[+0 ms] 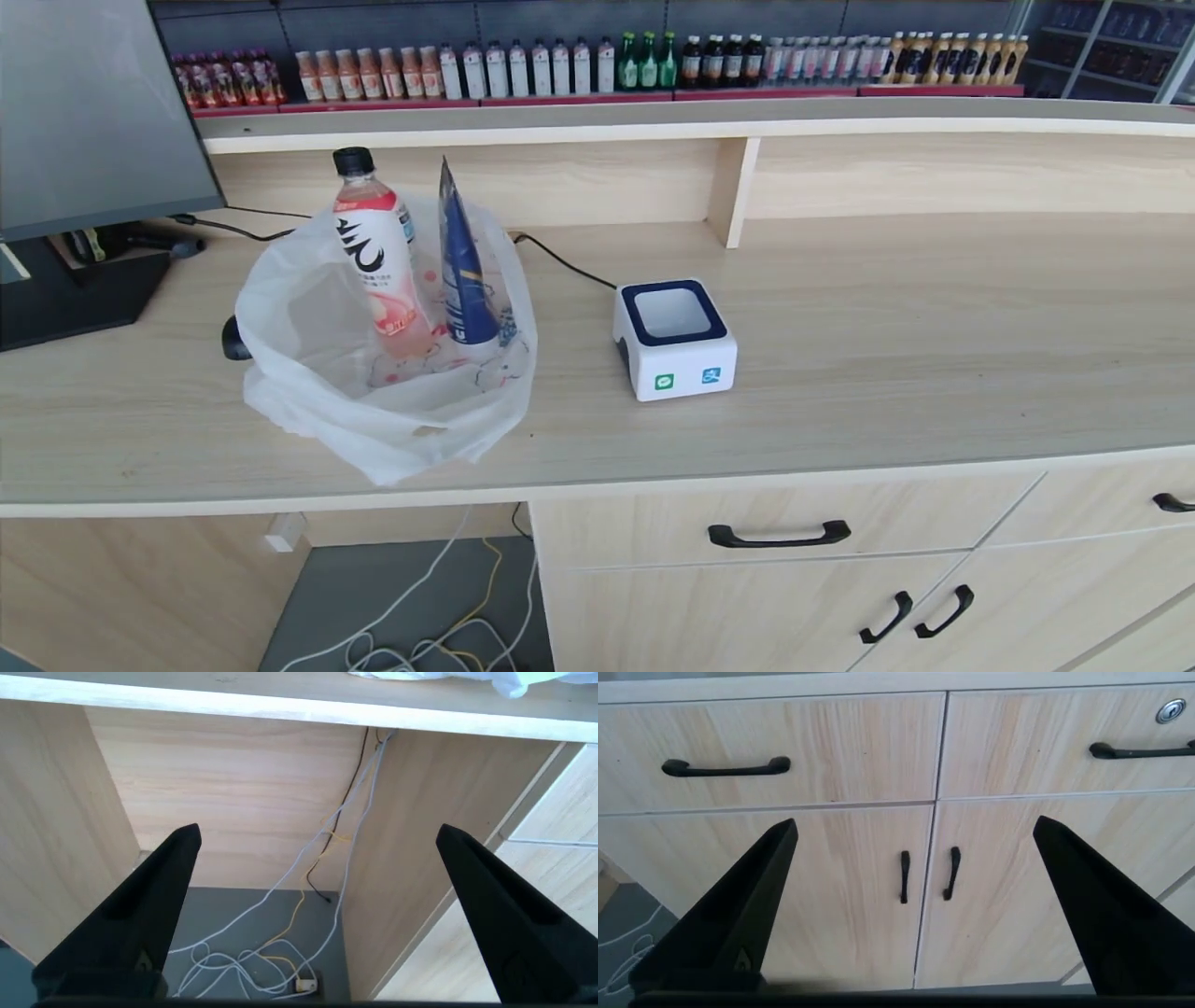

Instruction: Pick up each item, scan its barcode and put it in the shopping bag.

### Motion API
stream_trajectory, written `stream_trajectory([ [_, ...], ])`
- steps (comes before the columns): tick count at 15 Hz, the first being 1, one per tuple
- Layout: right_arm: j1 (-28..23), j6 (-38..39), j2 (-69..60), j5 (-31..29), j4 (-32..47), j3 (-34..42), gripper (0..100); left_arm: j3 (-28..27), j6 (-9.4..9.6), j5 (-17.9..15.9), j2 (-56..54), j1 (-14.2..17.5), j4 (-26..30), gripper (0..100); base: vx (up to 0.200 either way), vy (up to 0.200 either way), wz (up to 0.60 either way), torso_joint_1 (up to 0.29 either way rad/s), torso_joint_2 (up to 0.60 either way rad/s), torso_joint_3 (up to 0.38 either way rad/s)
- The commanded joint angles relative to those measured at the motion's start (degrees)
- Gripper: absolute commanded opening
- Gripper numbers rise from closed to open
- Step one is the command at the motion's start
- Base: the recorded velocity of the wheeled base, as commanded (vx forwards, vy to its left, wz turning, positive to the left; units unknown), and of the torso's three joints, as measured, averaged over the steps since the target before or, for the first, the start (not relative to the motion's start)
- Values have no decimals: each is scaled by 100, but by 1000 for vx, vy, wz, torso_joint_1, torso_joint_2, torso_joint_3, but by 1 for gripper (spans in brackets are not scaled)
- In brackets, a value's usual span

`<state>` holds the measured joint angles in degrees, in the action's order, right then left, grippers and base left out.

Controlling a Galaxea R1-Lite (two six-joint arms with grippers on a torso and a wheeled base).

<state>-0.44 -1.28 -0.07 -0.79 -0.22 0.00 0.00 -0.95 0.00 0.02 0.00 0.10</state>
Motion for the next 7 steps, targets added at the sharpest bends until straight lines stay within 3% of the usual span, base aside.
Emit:
stream_trajectory([
  [1, 0, -13, 7, 0, -4, 0, 100, 0, -2, 0, -2, 0, -1, 100, 0, -200, 0, 17, 7, 7],
  [2, 0, 5, 7, 0, -4, 0, 100, 0, 7, 0, -2, 0, -1, 100, 0, -200, 0, 2, 12, 2],
  [7, 0, 23, 7, -9, -4, 0, 100, 0, 51, 0, -2, -9, -10, 100, 0, 0, 0, 0, 0, 0],
])
